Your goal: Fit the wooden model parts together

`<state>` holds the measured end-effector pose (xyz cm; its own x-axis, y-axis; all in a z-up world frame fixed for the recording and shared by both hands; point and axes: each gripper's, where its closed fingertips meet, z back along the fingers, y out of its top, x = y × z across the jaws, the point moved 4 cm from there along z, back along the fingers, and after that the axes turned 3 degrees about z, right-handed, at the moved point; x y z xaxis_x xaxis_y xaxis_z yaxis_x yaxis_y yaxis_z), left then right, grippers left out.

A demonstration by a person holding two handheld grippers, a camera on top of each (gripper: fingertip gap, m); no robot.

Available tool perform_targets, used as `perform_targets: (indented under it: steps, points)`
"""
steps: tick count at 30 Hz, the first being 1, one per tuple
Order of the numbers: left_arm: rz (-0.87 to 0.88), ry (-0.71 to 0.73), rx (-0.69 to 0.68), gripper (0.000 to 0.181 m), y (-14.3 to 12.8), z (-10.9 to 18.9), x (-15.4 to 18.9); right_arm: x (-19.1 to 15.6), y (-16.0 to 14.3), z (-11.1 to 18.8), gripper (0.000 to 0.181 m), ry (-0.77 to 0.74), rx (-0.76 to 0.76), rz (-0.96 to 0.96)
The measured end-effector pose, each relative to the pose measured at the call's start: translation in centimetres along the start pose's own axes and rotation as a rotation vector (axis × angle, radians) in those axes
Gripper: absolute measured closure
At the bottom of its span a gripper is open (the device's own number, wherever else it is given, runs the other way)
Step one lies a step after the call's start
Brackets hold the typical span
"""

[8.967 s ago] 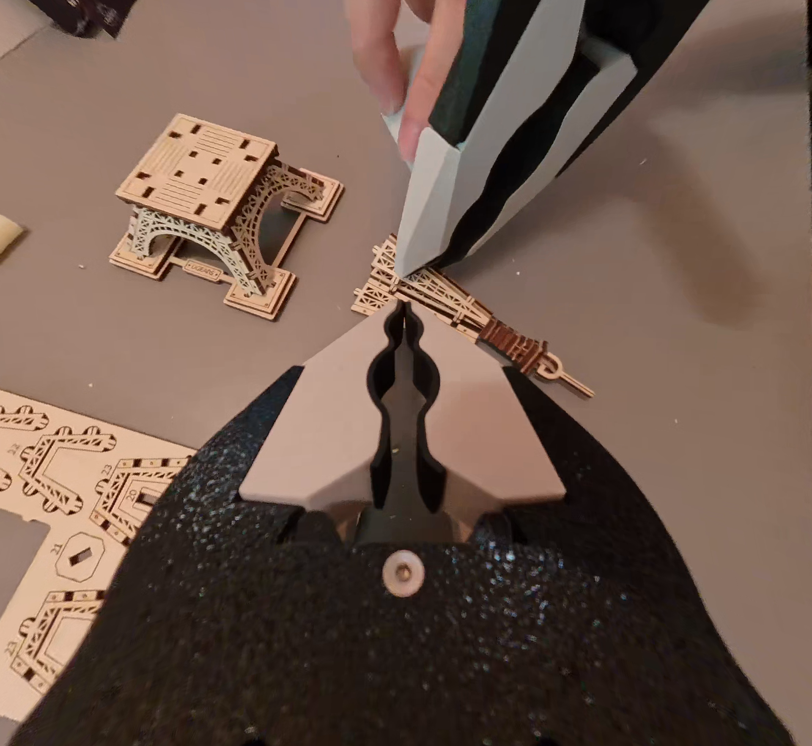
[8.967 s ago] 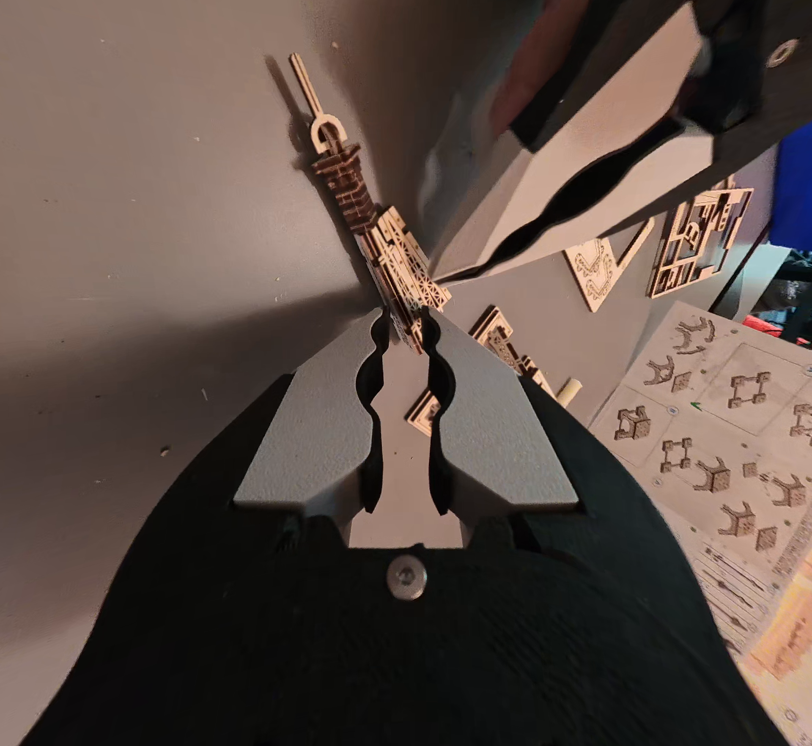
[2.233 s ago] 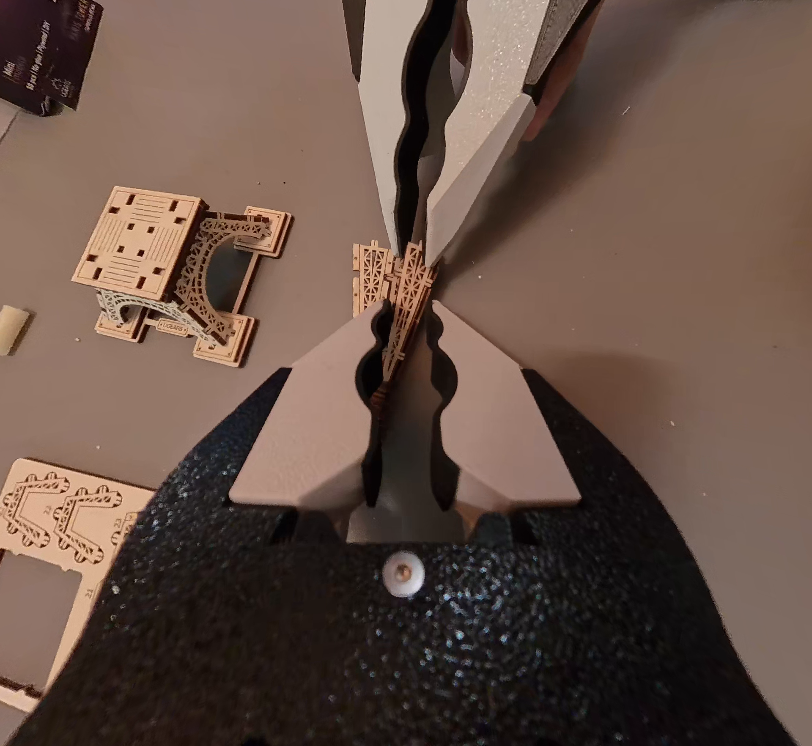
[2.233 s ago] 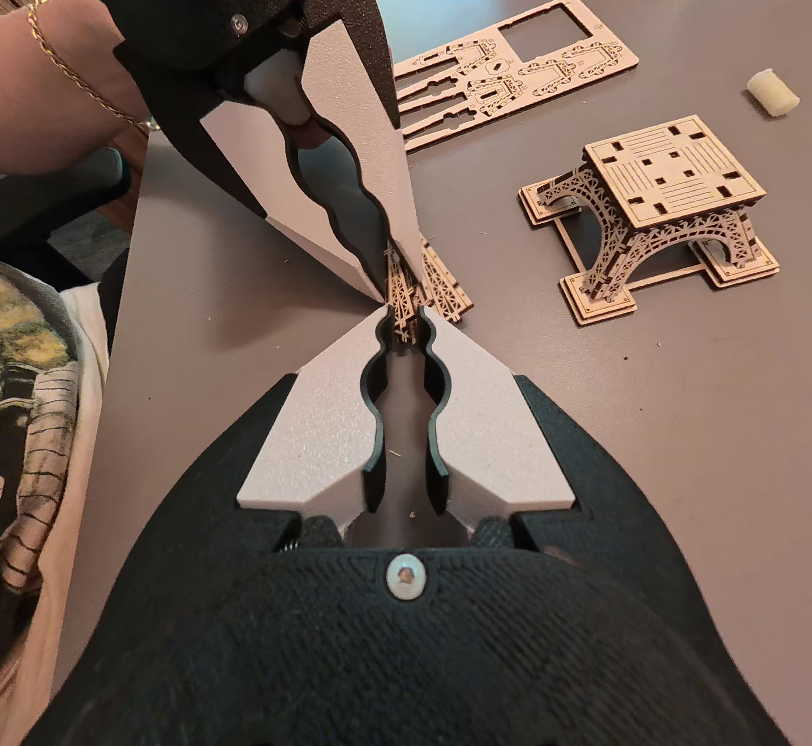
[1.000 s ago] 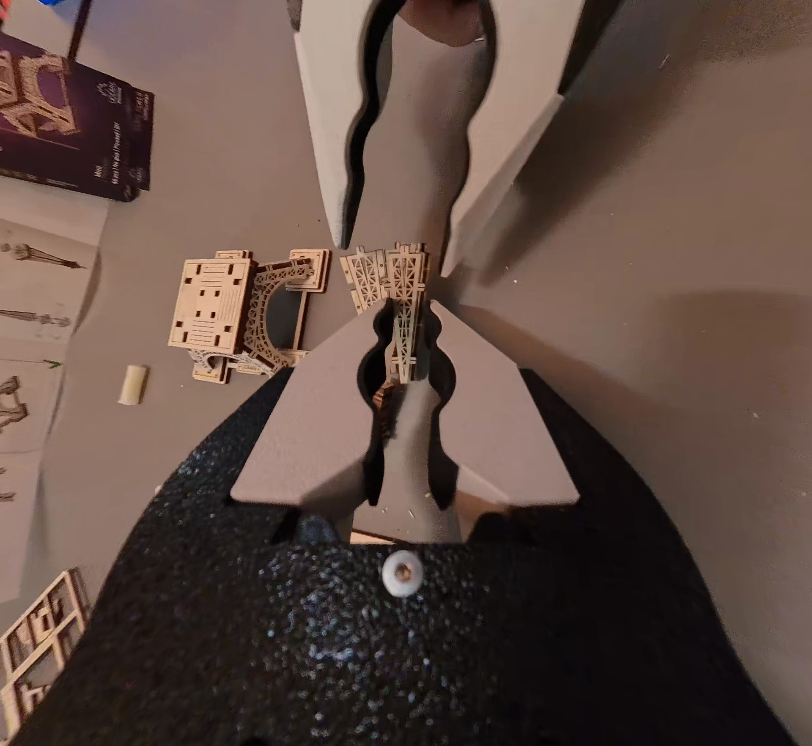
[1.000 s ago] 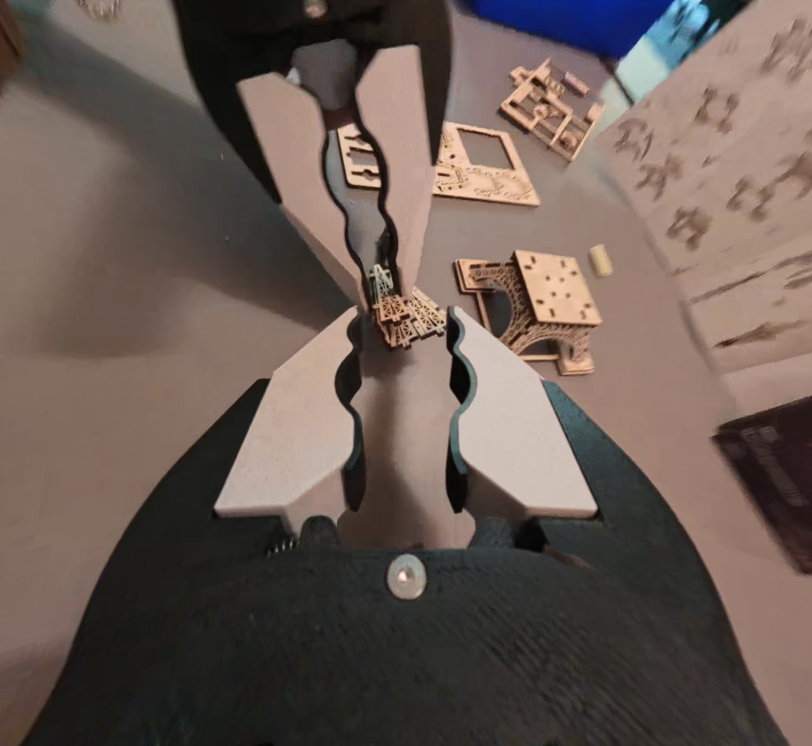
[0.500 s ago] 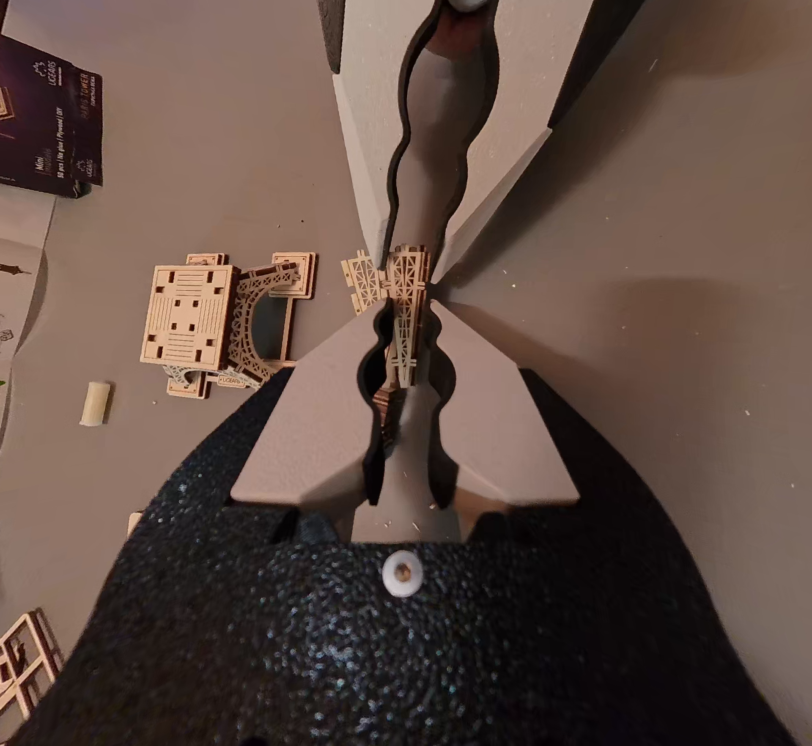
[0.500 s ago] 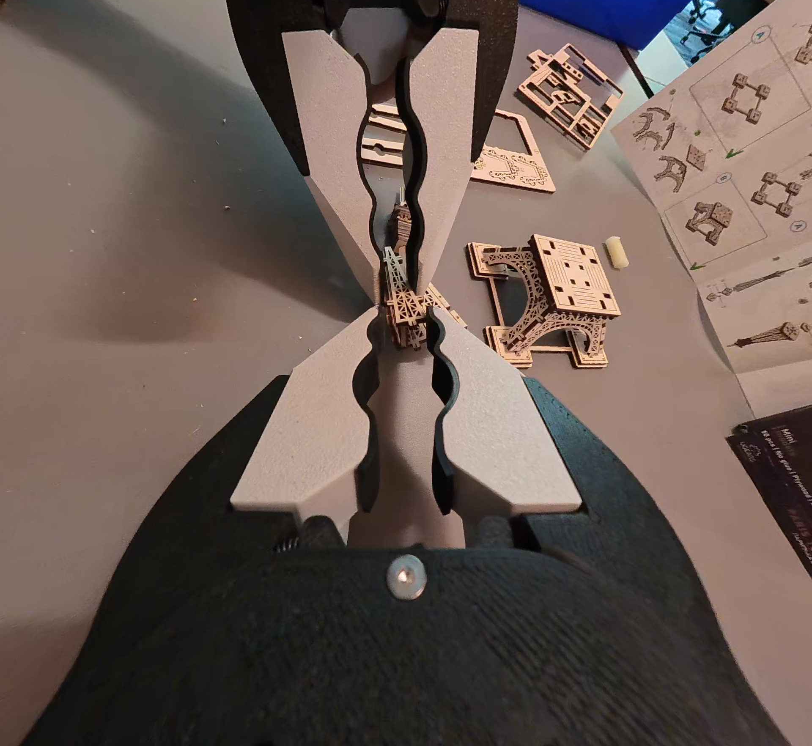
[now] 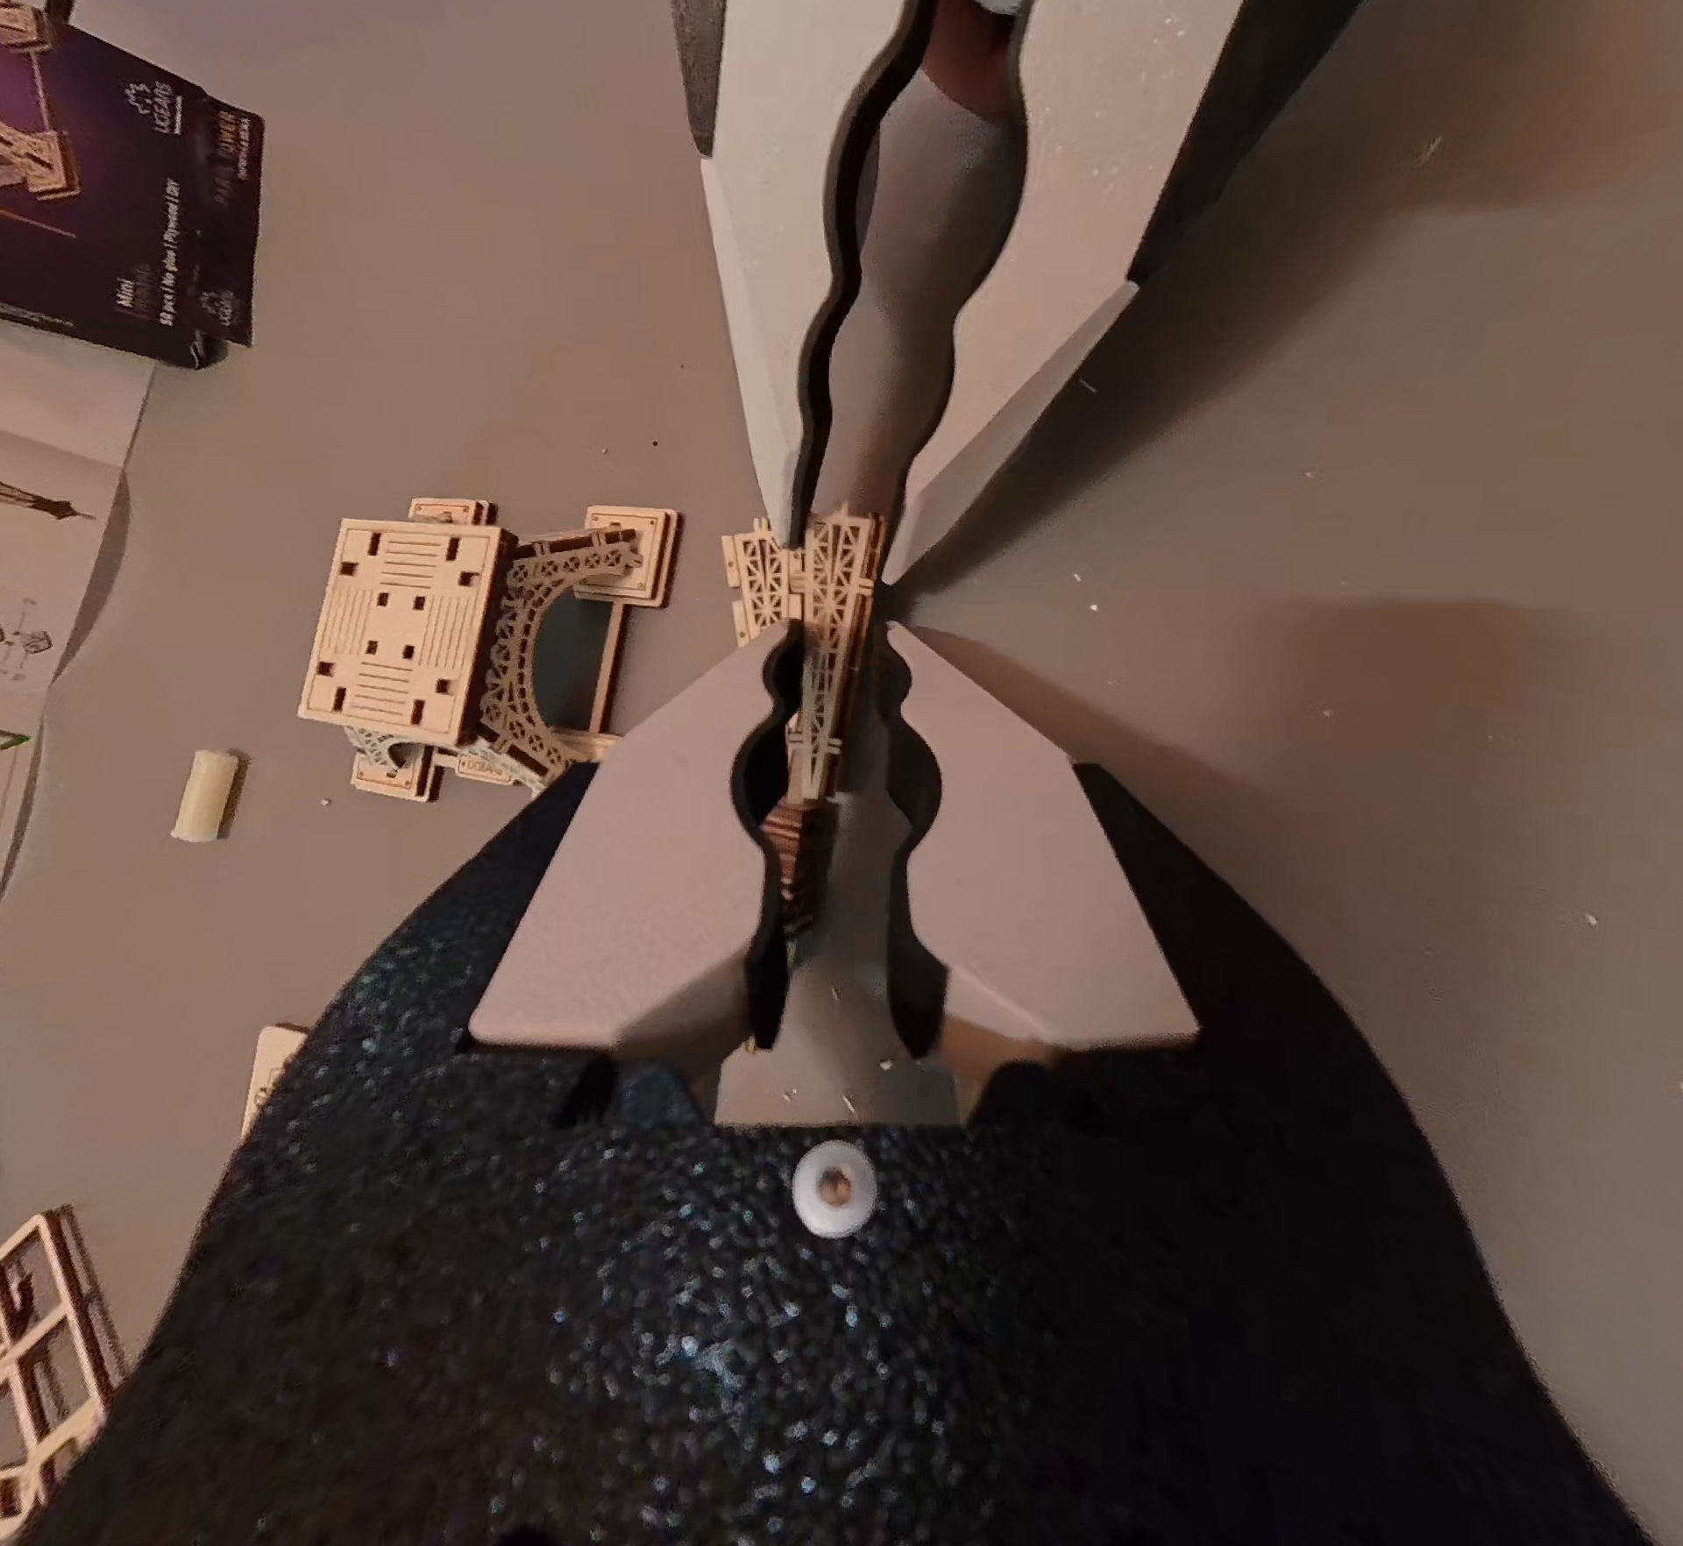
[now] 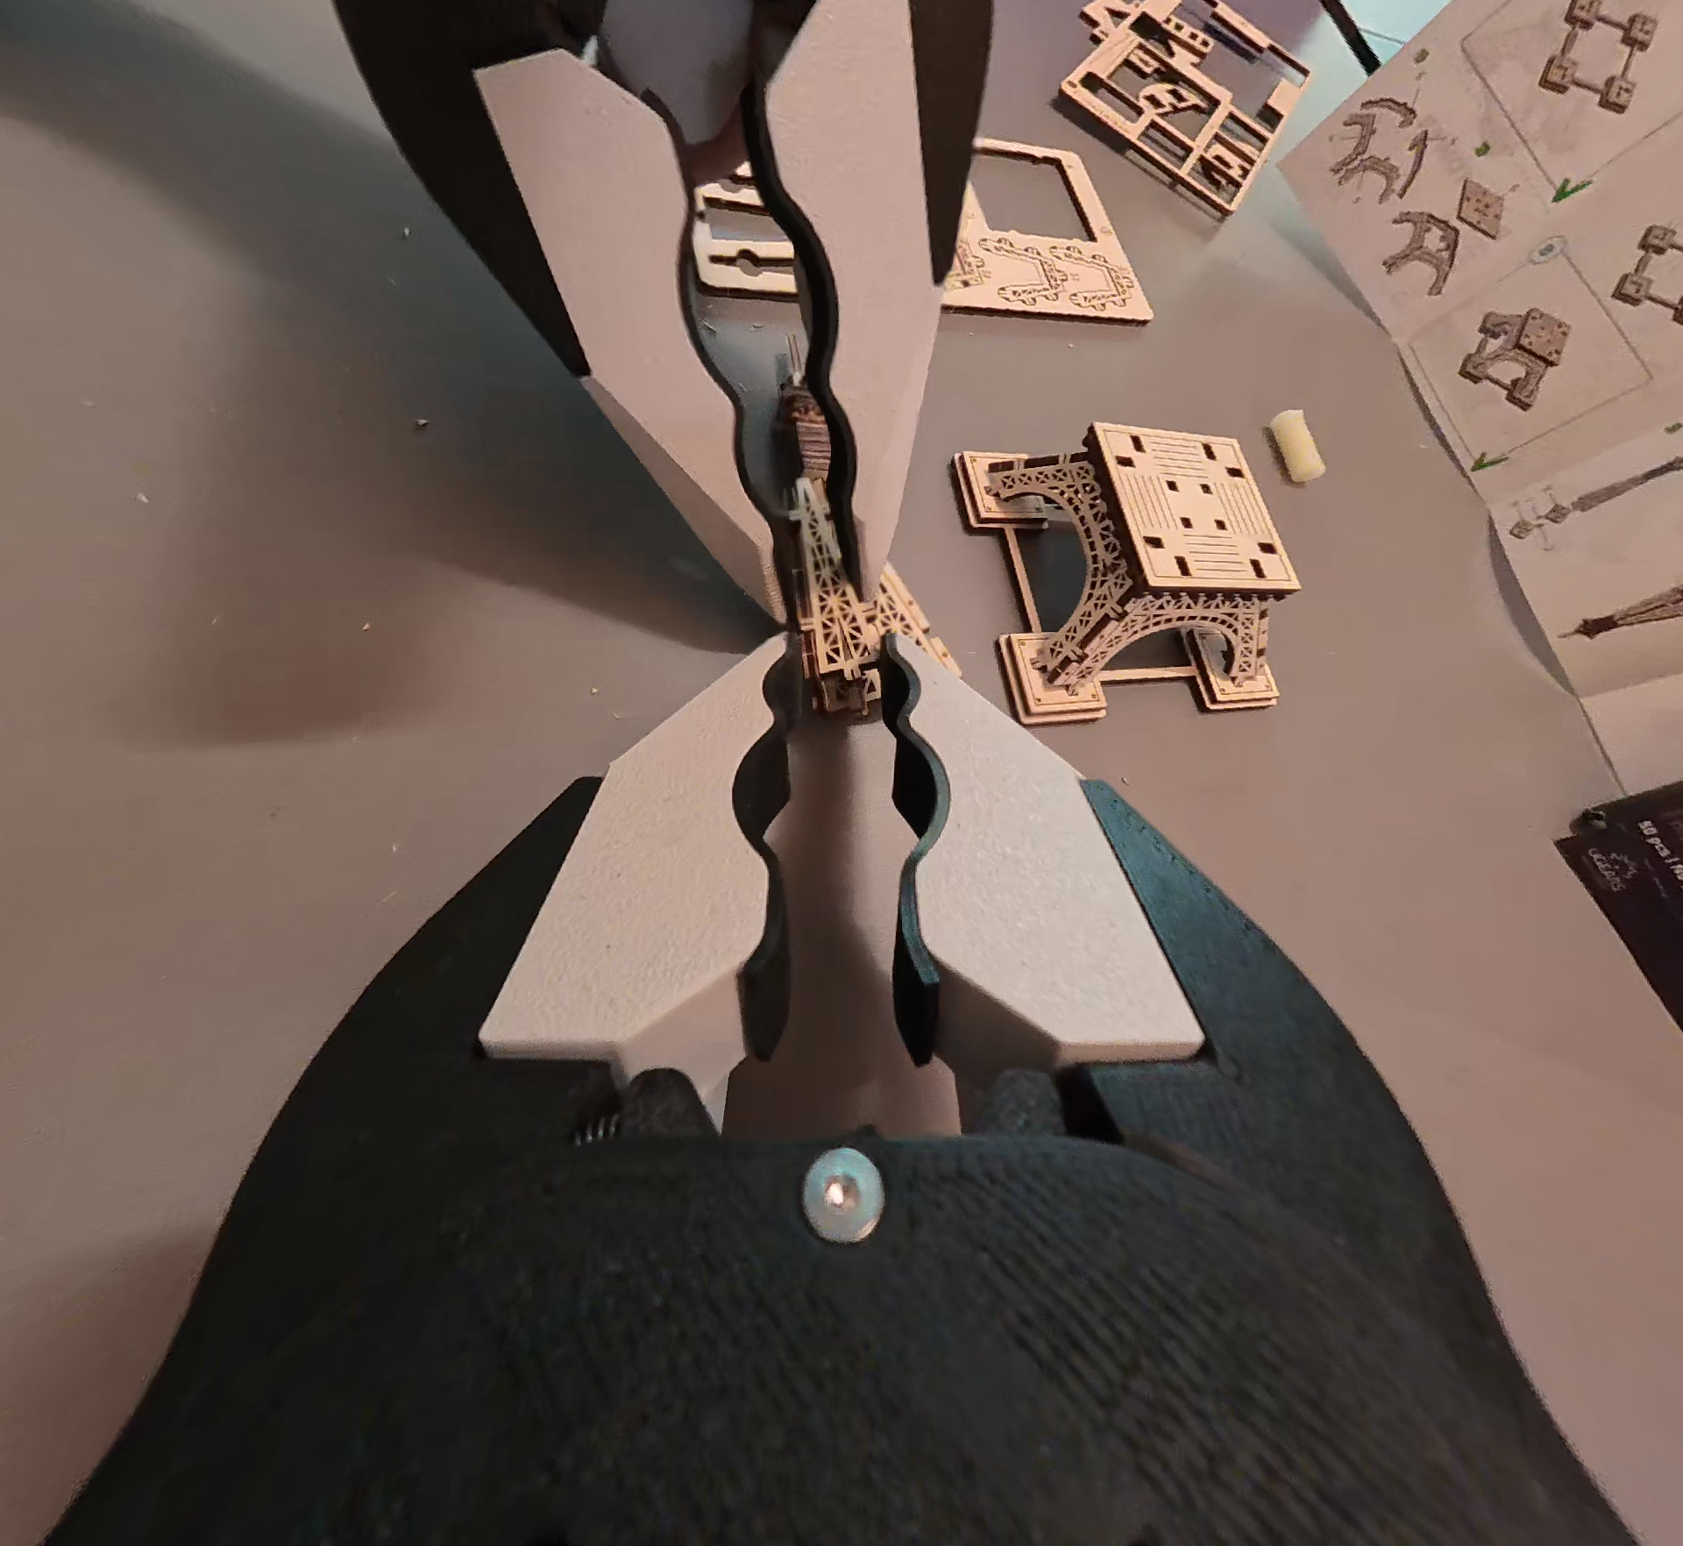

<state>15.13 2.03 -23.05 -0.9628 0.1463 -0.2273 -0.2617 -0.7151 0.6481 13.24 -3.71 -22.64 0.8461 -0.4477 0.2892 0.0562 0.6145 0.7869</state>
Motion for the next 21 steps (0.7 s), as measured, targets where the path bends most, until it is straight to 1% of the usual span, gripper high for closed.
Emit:
perform_targets:
  steps: [2, 3, 8, 12, 17, 19, 21]
  points:
    - [0.007, -0.001, -0.018, 0.153, -0.5, 0.3, 0.4, 0.0, -0.1, -0.1, 0.167, 0.001, -0.009, -0.004]
    - [0.012, 0.015, -0.026, 0.152, -0.7, 0.5, 0.3, 0.0, -0.1, -0.2, 0.166, -0.001, -0.017, -0.004]
    - [0.056, 0.042, -0.019, 0.153, -1.4, 0.9, -0.2, 0.2, -0.2, -0.2, 0.166, 0.014, -0.024, -0.032]
    - [0.048, 0.063, -0.012, 0.164, -1.3, 0.6, -0.6, 0.5, -0.3, -0.2, 0.166, 0.029, -0.033, -0.108]
    - [0.055, 0.076, -0.024, 0.164, -1.6, 0.3, -1.2, 1.0, -0.6, -0.1, 0.166, 0.066, -0.038, -0.237]
    - [0.075, 0.069, -0.026, 0.161, -1.8, 0.3, -1.4, 1.1, -0.6, -0.2, 0.166, 0.088, -0.036, -0.265]
    - [0.092, 0.05, -0.025, 0.168, -1.8, 0.3, -1.5, 1.1, -0.7, -0.2, 0.166, 0.089, -0.036, -0.274]
